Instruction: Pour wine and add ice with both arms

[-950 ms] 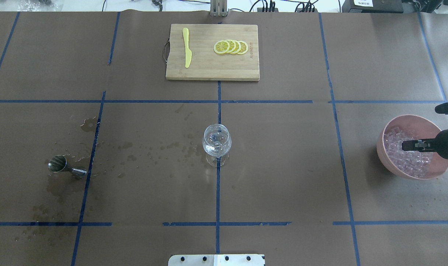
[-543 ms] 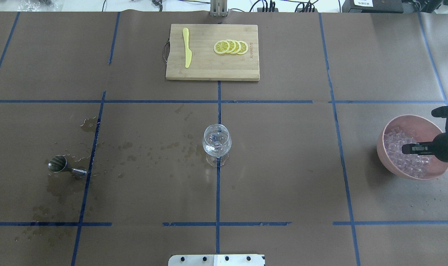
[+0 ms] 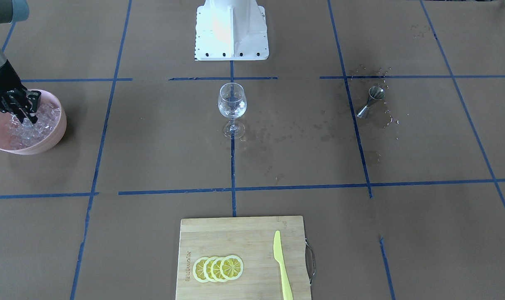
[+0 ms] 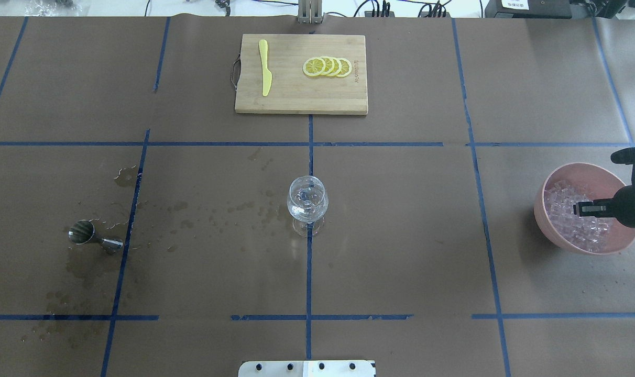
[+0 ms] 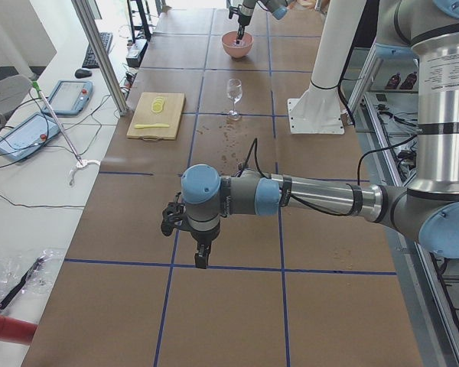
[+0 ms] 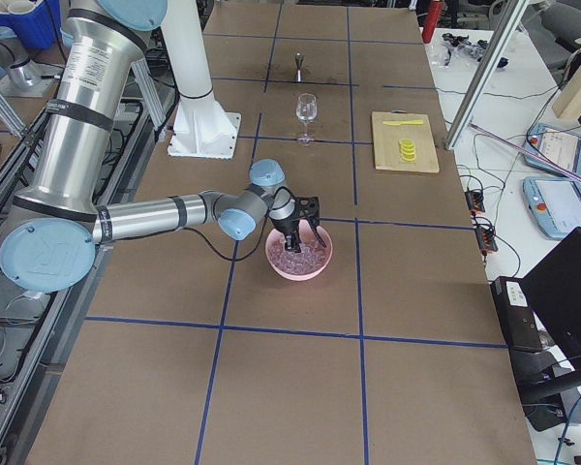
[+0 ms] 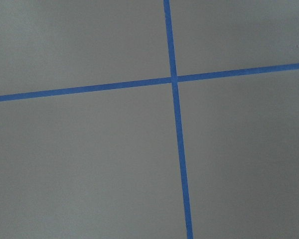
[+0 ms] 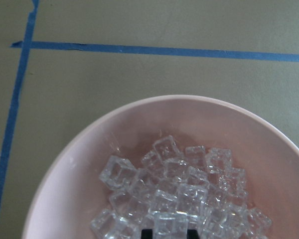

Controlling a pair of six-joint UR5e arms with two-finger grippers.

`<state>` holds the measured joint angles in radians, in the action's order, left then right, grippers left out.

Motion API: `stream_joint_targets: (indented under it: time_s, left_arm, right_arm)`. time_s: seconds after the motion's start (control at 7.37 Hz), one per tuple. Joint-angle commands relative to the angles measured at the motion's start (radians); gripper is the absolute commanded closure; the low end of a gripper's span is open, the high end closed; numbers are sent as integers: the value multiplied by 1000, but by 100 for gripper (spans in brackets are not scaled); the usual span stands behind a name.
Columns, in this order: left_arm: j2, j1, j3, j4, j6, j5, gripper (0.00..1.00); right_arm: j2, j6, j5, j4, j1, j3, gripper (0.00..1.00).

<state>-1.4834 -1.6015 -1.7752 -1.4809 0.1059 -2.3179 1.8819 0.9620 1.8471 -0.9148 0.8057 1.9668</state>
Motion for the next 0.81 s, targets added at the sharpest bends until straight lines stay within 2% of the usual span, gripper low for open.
stream_joint_targets:
  time_s: [0.0, 0.14, 0.27, 0.41, 0.68]
  left_arm:
    - [0, 0, -1, -1, 0, -1, 0]
    - [0, 0, -1, 1, 0, 0, 0]
    - [0, 1, -4, 1, 0, -1, 0]
    - [0, 2, -4, 1, 2, -1, 0]
    - [-1, 2, -6, -1, 2, -1, 0]
  right_arm:
    - [-6, -5, 12, -12, 44, 90, 100]
    - [-18, -5, 14, -12, 46, 127, 100]
    - [-82, -3, 14, -13, 46, 133, 100]
    - [-148, -2, 14, -68, 44, 142, 100]
    - [-371, 14, 30, -369, 29, 174, 100]
